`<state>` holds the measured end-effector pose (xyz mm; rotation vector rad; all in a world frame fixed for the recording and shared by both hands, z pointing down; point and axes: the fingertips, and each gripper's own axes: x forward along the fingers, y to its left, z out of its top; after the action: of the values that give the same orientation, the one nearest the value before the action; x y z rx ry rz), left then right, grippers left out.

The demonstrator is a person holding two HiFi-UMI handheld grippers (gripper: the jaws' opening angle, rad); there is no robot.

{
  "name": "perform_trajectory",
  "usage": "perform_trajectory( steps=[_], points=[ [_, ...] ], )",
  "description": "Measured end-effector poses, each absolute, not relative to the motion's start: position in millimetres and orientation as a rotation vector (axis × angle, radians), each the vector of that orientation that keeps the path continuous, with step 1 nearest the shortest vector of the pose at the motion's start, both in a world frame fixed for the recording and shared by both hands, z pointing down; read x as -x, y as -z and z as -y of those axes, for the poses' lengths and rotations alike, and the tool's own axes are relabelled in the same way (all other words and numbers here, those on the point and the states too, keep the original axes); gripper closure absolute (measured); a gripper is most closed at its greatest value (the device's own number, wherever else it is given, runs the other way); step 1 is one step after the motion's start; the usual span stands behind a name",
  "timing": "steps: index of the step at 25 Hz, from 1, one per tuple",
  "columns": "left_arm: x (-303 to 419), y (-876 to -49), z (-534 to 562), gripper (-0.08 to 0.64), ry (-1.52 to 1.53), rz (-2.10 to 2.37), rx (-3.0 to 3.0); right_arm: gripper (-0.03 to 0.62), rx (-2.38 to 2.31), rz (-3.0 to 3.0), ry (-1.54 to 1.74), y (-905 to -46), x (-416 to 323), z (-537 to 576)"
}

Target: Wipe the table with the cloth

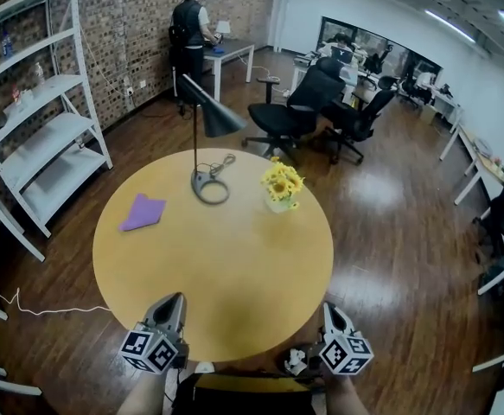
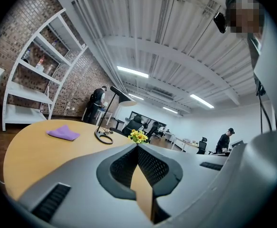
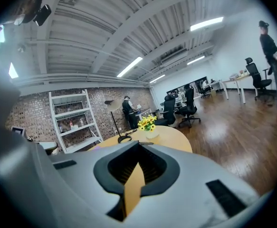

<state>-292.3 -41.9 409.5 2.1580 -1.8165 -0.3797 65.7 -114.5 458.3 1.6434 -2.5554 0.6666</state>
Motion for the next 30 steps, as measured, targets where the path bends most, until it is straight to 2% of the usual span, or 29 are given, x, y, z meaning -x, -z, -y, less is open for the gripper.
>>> perform_trajectory(
  steps=[22,30],
  points=[
    [311.4,-422.1,54.1,0.56,0.363,1.84,-2.113,0.592,-1.652,2.518,-0.664,-464.5,-69.8,122.1],
    [324.2,-427.3,49.7,0.56,0.372,1.882,-2.082,0.592,-1.607,2.539,-0.568,-459.0,-54.7,123.2]
  ],
)
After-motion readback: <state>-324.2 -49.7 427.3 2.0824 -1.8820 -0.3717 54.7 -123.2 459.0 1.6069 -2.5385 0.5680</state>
